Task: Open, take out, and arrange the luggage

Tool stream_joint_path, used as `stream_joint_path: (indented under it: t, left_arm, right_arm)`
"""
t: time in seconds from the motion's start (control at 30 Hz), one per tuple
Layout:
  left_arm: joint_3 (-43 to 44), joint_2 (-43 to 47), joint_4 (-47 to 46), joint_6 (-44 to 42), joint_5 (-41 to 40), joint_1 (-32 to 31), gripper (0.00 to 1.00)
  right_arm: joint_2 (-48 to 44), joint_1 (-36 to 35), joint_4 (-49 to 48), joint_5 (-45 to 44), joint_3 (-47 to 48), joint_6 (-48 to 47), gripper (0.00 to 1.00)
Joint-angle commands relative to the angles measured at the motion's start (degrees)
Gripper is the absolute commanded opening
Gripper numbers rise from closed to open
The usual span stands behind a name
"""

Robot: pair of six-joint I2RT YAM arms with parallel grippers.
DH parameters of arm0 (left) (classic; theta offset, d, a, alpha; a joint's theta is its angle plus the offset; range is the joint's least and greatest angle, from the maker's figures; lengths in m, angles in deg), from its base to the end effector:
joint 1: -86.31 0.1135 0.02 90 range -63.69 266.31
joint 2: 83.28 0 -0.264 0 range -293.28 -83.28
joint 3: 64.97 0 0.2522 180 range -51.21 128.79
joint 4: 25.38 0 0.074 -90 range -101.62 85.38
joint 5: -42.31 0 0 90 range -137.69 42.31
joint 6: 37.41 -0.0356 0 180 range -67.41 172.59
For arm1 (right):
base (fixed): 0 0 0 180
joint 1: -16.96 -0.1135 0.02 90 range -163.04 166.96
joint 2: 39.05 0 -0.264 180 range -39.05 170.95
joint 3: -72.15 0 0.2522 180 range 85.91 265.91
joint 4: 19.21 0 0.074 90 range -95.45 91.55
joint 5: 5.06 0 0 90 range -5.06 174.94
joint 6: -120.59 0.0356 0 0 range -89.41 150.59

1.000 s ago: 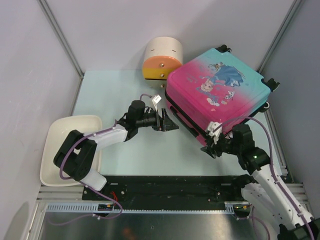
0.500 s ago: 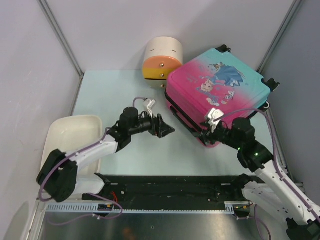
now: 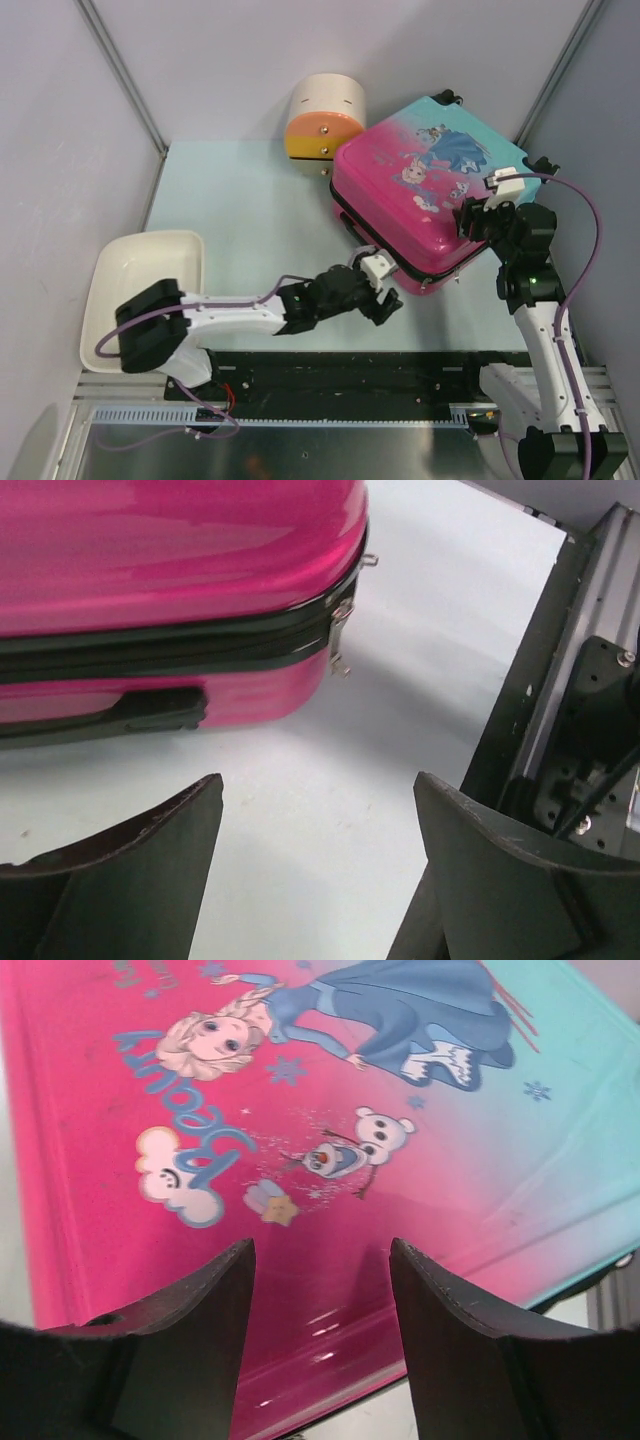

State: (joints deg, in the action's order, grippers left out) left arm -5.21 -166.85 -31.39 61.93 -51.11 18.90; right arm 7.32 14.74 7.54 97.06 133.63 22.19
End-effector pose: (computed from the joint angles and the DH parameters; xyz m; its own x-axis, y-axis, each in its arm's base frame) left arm 0.1270 -0.2997 0.2405 -0.2619 0.2078 -0.9425 0.8688 0.4759 -0.1365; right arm 0.1875 0.0147 0.3484 -0.1639 -0.1493 -0.9751 -0.2702 0.9575 -0.1012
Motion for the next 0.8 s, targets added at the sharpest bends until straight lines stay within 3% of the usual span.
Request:
stream_joint_path:
  t: [0.0,0.13,0.4,0.77]
  left_arm:
    - [7.25,-7.72,-4.75,1.62,-13.52,-5.09,0.83]
    - [15.06,-15.12,-4.66,5.77,-21.77,-6.93,0.80]
    - [23.16,-23.82,-3.70,8.85,-33.92,-10.45,0.77]
    - [29.93,-31.03,4.64,12.89,-40.61,-10.54,0.70]
  right_arm:
    - [0.12,1.87,-1.13,-1.74,1.85,0.23,0.62]
    - [1.53,5.55,-0.69,-1.48,1.93,0.23,0.63]
    - [3.64,6.17,-1.57,-0.78,1.93,0.14,0.63]
    - [3.46,6.35,-0.60,3.70,1.32,1.81,0.59]
